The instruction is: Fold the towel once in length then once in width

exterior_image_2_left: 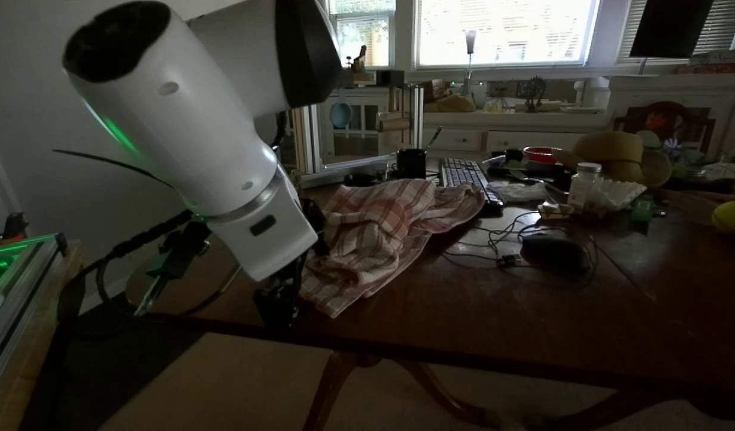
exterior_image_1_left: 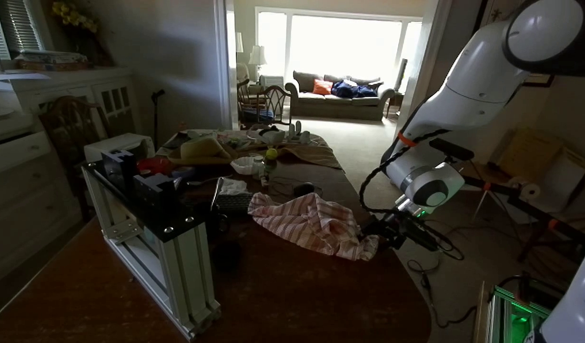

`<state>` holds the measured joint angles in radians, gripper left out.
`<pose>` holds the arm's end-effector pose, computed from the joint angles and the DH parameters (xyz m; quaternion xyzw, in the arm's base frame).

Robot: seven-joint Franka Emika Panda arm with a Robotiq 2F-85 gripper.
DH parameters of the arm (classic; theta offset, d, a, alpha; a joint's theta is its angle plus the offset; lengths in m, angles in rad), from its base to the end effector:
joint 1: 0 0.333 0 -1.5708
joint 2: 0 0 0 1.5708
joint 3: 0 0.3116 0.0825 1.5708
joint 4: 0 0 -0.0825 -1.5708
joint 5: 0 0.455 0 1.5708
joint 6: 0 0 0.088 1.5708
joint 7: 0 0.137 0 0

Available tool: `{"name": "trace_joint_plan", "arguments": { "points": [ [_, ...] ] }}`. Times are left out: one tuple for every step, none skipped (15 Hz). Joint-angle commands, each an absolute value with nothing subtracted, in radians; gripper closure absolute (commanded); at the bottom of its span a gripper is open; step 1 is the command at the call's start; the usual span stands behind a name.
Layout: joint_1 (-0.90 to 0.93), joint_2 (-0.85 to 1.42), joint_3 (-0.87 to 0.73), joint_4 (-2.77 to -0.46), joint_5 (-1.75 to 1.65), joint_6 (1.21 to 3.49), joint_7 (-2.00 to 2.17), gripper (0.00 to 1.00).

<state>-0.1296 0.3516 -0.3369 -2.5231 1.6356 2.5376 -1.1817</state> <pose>0.3780 -0.2136 0.0323 -0.8841 0.3712 -0.1513 0.2401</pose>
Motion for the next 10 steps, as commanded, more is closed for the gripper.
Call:
{"name": "trace_joint_plan", "arguments": {
  "points": [
    [-0.17, 0.412, -0.29, -2.468, 1.705, 2.498, -1.263, 0.0],
    [-0.171, 0.411, -0.283, -2.463, 1.71, 2.493, -1.274, 0.0],
    [-0.171, 0.409, -0.277, -2.461, 1.714, 2.49, -1.282, 0.0],
    [-0.169, 0.404, -0.272, -2.46, 1.717, 2.49, -1.291, 0.0],
    [-0.166, 0.4, -0.267, -2.458, 1.717, 2.487, -1.297, 0.0],
    [-0.164, 0.399, -0.262, -2.456, 1.717, 2.486, -1.302, 0.0],
    [-0.161, 0.401, -0.257, -2.453, 1.717, 2.492, -1.307, 0.25],
    [-0.159, 0.402, -0.253, -2.451, 1.716, 2.496, -1.31, 0.26],
    [-0.16, 0.401, -0.25, -2.451, 1.714, 2.494, -1.312, 0.33],
    [-0.16, 0.395, -0.248, -2.451, 1.712, 2.494, -1.314, 0.42]
  ]
}}
